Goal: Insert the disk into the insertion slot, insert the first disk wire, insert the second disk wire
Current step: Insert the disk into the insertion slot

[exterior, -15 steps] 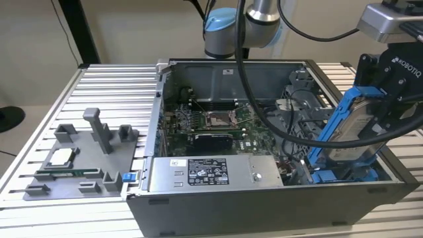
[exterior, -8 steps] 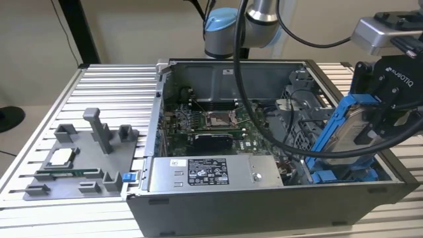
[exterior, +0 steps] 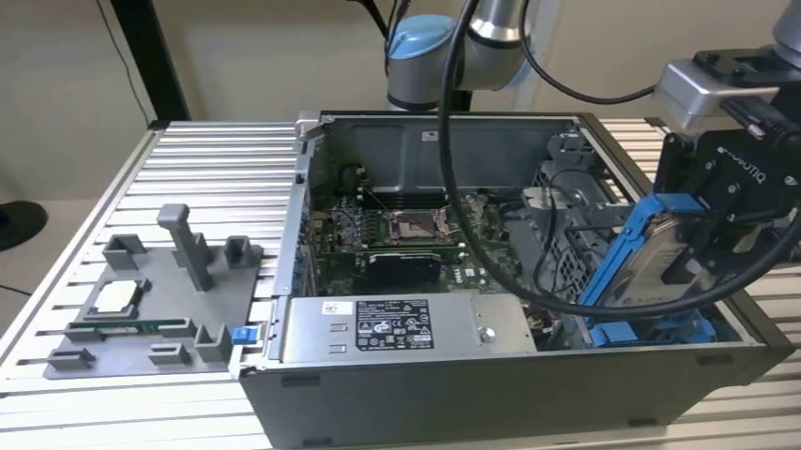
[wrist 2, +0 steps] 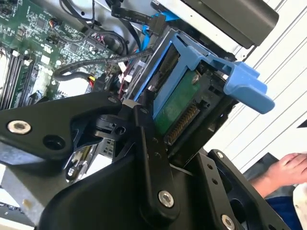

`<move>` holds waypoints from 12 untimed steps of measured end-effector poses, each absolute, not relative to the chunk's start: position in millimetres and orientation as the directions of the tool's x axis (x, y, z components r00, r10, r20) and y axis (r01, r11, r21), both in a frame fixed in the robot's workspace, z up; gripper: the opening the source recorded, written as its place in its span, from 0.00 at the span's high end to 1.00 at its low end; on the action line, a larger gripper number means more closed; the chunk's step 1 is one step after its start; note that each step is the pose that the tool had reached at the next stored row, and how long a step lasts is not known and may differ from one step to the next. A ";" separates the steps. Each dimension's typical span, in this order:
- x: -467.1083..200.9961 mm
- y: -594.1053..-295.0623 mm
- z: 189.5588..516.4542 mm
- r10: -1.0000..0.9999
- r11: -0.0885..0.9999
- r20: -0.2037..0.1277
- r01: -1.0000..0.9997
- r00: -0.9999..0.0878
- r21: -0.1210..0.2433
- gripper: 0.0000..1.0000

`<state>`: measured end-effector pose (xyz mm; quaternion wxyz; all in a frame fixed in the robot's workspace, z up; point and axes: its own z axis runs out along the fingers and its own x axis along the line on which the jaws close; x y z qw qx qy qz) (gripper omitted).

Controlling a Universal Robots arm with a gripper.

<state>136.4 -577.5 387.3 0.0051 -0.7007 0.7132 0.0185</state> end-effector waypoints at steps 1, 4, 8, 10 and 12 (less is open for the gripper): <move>136.4 -577.5 385.6 -0.999 0.017 -0.033 -1.000 -0.018 0.019 1.00; 136.2 -577.5 380.1 -0.999 0.017 -0.033 -1.000 -0.018 0.019 1.00; 136.0 -577.5 372.8 -0.999 0.017 -0.033 -1.000 -0.018 0.019 1.00; 135.9 -577.5 369.2 -0.999 0.017 -0.033 -1.000 -0.018 0.019 1.00; 135.9 -577.5 365.7 -0.999 0.017 -0.033 -1.000 -0.018 0.019 1.00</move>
